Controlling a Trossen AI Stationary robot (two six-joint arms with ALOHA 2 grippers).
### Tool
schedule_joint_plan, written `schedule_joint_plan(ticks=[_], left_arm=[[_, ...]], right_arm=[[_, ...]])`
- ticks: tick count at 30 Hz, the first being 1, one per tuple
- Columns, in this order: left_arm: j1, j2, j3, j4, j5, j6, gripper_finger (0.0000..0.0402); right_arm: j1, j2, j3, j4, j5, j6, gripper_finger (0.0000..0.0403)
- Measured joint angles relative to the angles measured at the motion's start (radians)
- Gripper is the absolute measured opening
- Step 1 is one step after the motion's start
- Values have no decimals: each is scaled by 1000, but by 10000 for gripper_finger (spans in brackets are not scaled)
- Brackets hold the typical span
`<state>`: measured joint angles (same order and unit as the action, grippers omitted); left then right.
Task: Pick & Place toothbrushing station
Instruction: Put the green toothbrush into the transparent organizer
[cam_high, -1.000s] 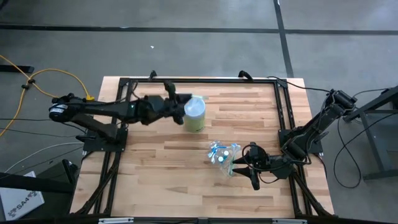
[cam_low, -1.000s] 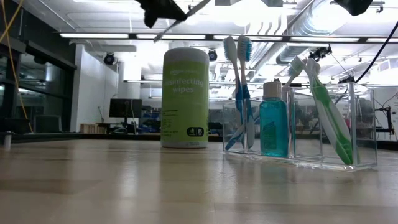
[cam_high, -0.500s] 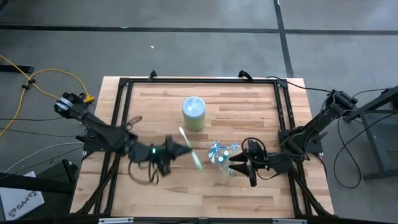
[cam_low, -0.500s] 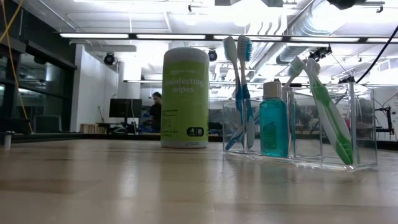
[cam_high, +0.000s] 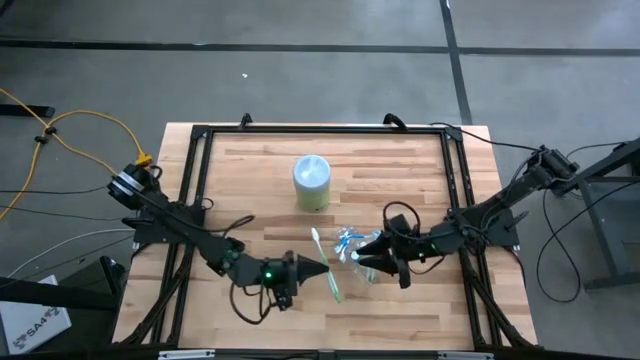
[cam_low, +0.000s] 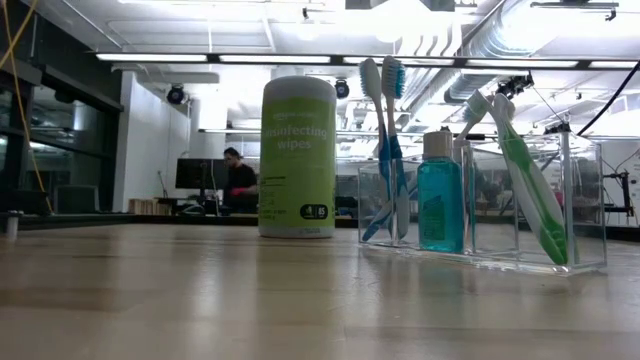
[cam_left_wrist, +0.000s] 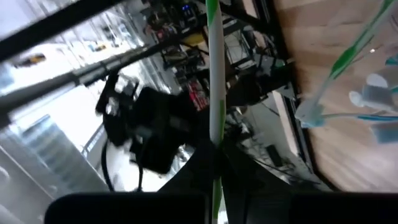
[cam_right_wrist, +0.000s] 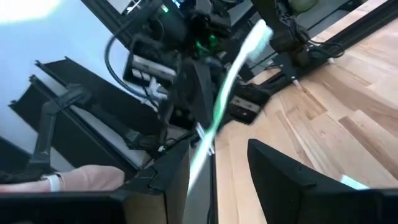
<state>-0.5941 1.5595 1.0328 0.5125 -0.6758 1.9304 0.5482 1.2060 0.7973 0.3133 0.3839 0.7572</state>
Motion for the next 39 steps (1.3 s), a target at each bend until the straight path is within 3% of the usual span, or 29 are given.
schedule_joint_plan(ticks=[12,20,39], left_arm=[[16,78,-1,98,216,111,3],[45,79,-1,104,280,115,3],[125,79,-1,96,375,36,3]], right_arm=[[-120,72,0,85,-239,57,152],[-181,153,0,220,-364,78,152],[-212,175,0,268,-392,77,152]])
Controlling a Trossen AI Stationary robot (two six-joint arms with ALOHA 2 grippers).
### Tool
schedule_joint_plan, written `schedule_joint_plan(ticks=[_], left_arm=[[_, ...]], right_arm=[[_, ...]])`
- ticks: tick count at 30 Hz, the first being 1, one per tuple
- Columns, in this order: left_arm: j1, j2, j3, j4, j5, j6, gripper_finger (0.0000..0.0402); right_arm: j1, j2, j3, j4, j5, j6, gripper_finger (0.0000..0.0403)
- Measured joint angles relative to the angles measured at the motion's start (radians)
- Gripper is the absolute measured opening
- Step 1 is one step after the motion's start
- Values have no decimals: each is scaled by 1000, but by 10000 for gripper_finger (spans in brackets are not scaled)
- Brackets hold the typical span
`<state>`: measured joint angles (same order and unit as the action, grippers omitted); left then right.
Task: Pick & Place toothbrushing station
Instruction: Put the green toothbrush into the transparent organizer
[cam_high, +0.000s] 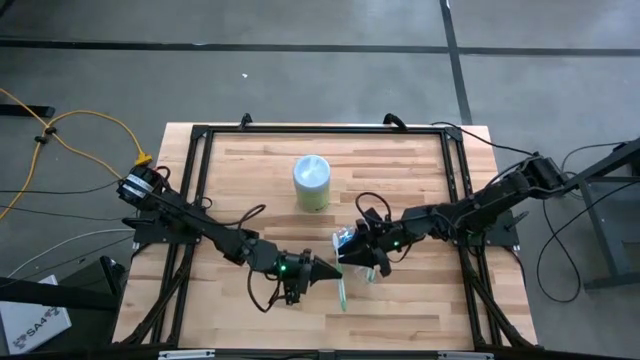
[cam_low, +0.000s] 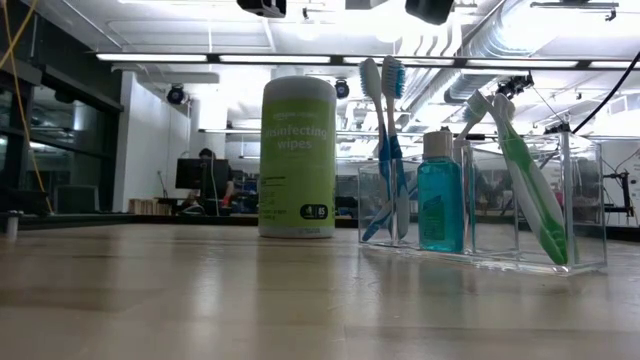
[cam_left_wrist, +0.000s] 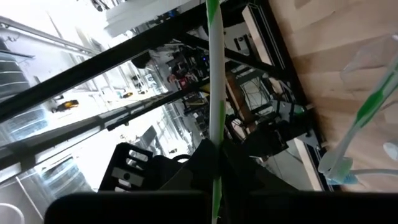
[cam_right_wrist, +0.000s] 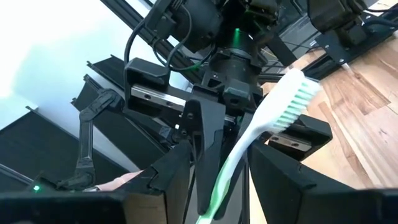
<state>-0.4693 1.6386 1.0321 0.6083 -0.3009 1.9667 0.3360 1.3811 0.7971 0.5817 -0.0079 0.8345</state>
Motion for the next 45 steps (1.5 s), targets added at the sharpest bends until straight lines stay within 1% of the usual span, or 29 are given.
schedule_joint_plan(ticks=[14,19,21,24,32,40,45], left_arm=[[5,0,2,-1,0,-2,3],[18,0,2,-2,2,-3,3],[23,0,2,-2,4,-3,3],[24,0,2,-1,18,-3,3],[24,-1,1,-8,38,9,3],[22,-1,1,-11,38,95,5],[20,0,0,-9,43,81,17]], right_arm=[[-51,0,0,27,-49,8,152],[-58,0,0,27,-48,11,149],[-58,0,0,27,-45,11,140],[-58,0,0,26,-45,10,115],[-57,0,0,22,-51,-23,17],[-76,0,0,23,-97,36,8],[-76,-1,0,23,-101,37,6]])
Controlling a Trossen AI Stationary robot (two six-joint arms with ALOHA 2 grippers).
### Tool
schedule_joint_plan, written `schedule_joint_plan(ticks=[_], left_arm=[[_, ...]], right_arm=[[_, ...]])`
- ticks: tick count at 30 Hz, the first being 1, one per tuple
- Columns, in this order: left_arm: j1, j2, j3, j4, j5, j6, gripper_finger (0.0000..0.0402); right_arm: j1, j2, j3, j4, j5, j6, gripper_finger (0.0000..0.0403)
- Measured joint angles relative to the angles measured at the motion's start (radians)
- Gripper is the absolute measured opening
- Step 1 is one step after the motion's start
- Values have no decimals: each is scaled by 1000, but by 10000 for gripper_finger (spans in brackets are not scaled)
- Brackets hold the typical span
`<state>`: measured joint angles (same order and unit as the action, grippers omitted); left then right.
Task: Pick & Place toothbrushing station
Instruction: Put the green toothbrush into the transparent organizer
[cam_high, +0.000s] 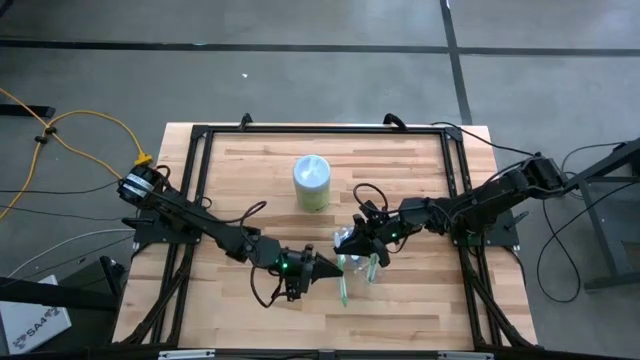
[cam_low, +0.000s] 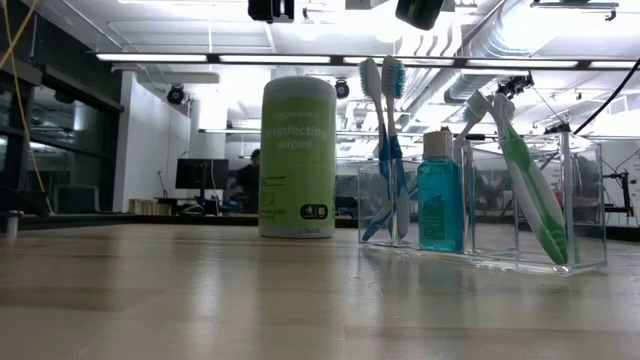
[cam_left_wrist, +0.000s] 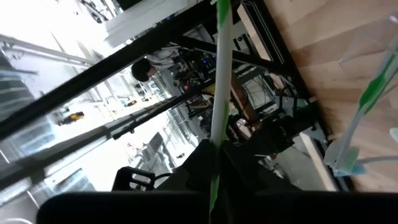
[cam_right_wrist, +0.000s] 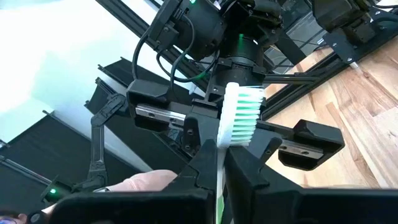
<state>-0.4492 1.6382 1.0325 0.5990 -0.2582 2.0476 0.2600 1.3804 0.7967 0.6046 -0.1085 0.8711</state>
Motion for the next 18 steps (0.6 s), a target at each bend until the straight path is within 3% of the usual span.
schedule_joint_plan(ticks=[7,18], left_arm=[[0,1,0,4,3,-107,35],[0,1,0,6,15,-157,55]], right_arm=[[0,0,0,-4,-1,-3,5],[0,0,1,-7,-2,-4,5]])
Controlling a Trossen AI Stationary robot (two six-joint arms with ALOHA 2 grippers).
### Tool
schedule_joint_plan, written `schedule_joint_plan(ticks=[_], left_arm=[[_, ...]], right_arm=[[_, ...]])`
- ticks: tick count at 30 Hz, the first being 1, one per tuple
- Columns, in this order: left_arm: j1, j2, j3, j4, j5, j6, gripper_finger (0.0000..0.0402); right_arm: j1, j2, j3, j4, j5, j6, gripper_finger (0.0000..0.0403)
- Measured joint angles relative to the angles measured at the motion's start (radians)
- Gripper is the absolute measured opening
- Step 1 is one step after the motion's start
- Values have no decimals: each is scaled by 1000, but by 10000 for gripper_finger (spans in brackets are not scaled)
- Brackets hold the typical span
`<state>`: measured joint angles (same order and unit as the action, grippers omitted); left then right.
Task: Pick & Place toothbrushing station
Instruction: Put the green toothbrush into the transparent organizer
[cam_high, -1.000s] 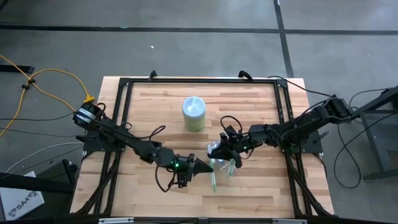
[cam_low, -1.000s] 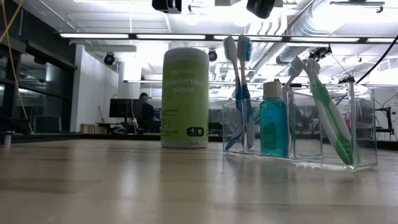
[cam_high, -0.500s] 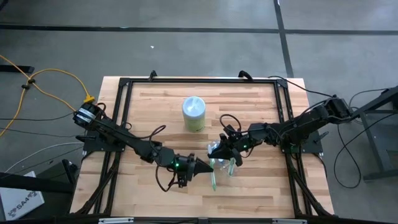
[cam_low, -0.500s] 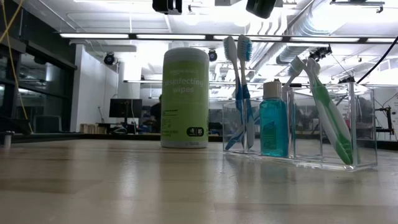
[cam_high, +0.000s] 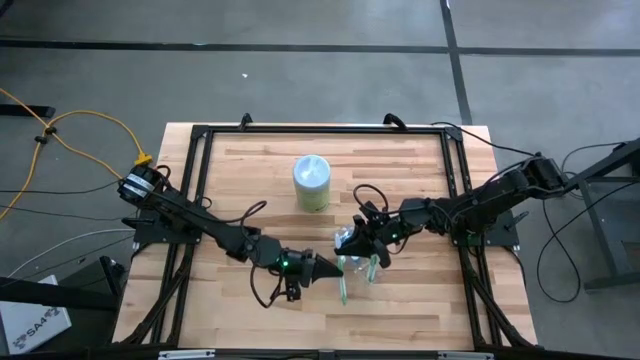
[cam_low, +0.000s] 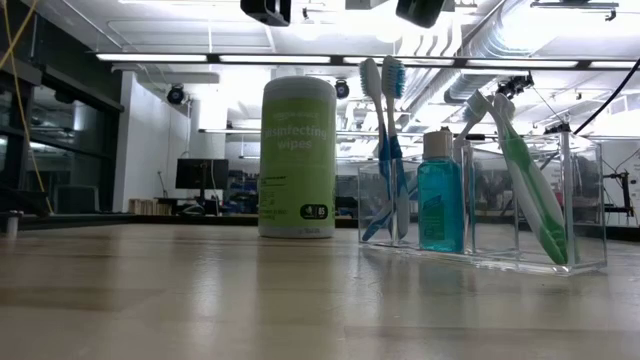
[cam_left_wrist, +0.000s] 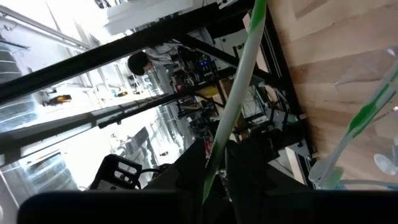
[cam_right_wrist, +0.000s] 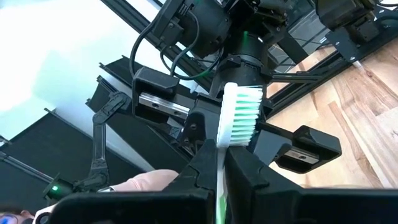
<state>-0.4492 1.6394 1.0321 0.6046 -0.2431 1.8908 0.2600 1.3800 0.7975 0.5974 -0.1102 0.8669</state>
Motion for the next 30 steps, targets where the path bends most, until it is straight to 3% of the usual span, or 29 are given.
schedule_joint_plan(ticks=[13,30], left_arm=[[-20,0,0,4,23,-22,56],[-42,0,0,10,-17,5,56]], right_arm=[[9,0,0,-2,-1,1,5],[77,0,1,-26,84,2,5]])
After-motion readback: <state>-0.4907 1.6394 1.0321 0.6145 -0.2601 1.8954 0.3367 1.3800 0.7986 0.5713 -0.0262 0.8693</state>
